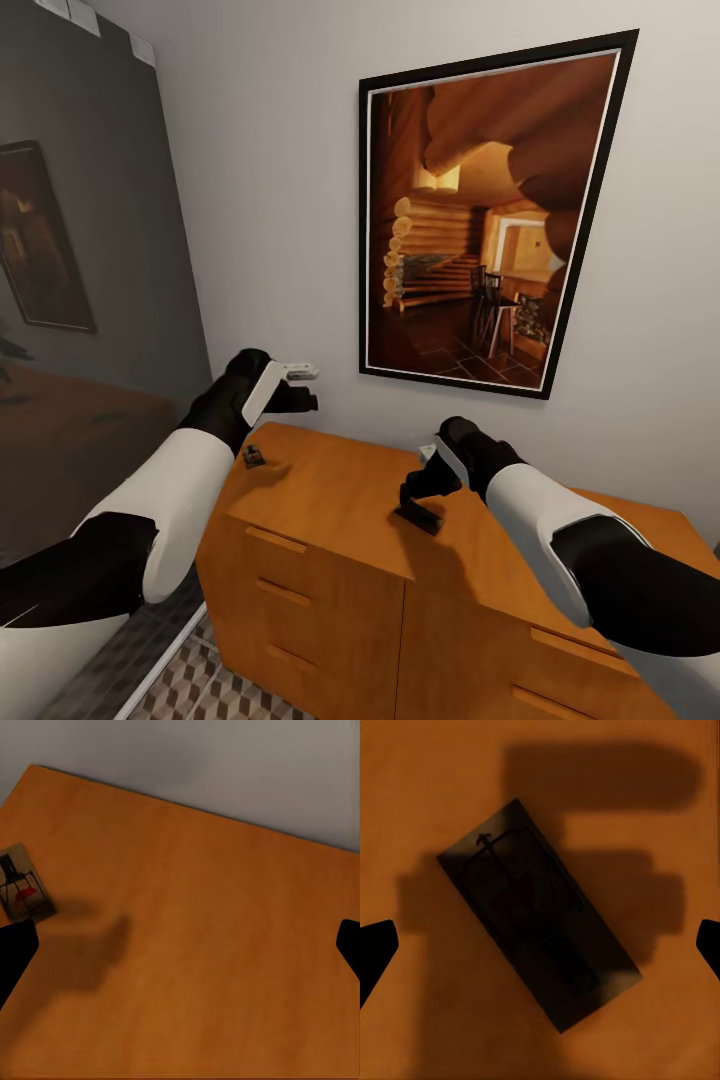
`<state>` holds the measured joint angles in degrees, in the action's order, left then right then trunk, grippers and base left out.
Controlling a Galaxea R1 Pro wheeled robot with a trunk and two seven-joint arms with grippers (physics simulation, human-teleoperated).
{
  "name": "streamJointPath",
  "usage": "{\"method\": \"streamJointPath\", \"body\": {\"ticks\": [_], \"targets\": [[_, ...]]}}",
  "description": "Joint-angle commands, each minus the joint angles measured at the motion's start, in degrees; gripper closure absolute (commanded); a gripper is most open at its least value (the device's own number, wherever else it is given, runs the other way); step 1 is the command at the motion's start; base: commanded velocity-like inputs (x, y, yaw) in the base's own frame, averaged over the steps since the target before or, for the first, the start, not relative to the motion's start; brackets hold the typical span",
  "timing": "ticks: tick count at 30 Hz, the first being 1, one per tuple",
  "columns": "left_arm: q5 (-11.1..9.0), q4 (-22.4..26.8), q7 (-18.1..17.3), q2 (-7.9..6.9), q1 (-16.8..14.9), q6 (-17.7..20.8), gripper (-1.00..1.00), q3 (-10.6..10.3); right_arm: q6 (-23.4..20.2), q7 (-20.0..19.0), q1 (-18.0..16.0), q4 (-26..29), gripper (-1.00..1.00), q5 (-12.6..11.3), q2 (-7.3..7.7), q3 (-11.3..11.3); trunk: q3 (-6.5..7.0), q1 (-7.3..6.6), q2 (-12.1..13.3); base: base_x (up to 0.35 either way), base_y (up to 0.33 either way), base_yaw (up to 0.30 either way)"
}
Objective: Take the four mousetraps from the cabinet in the bathroom and place them on the bathroom floor. Make sure all four end up on the same floor surface, and ensure that at least two of them are either under or directly next to the same bathroom sink.
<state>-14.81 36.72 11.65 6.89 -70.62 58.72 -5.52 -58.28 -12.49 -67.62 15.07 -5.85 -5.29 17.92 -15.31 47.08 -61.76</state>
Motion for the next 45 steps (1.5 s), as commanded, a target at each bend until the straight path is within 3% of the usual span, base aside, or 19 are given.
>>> {"method": "streamJointPath", "body": {"ticks": [1,22,34,45], "targets": [[-0.58,0.04,0.54,-0.02,-0.05,0.16,-1.0,-0.18,-0.21,0.13,-0.05,0.04,-1.0,-0.58,0.04,0.46,-0.08,0.01,-0.05,0.0,0.0,0.0],[-0.57,-0.85,0.5,0.84,-0.05,0.17,-1.0,-0.19,-0.25,0.17,-0.05,0.04,-1.0,-0.55,0.46,-0.9,-0.08,0.01,-0.05,0.0,0.0,0.0],[-0.61,-0.86,0.53,0.99,-0.05,0.17,-1.0,-0.19,-0.26,0.17,-0.05,0.04,-1.0,-0.56,0.45,-0.95,-2.23,2.64,-4.87,0.0,0.0,0.0],[-0.42,-0.86,0.65,0.95,-0.05,0.17,-1.0,-0.19,-0.26,0.18,-0.05,0.04,-1.0,-0.57,0.39,-0.96,-2.23,2.64,-4.87,0.0,0.0,0.0]]}}
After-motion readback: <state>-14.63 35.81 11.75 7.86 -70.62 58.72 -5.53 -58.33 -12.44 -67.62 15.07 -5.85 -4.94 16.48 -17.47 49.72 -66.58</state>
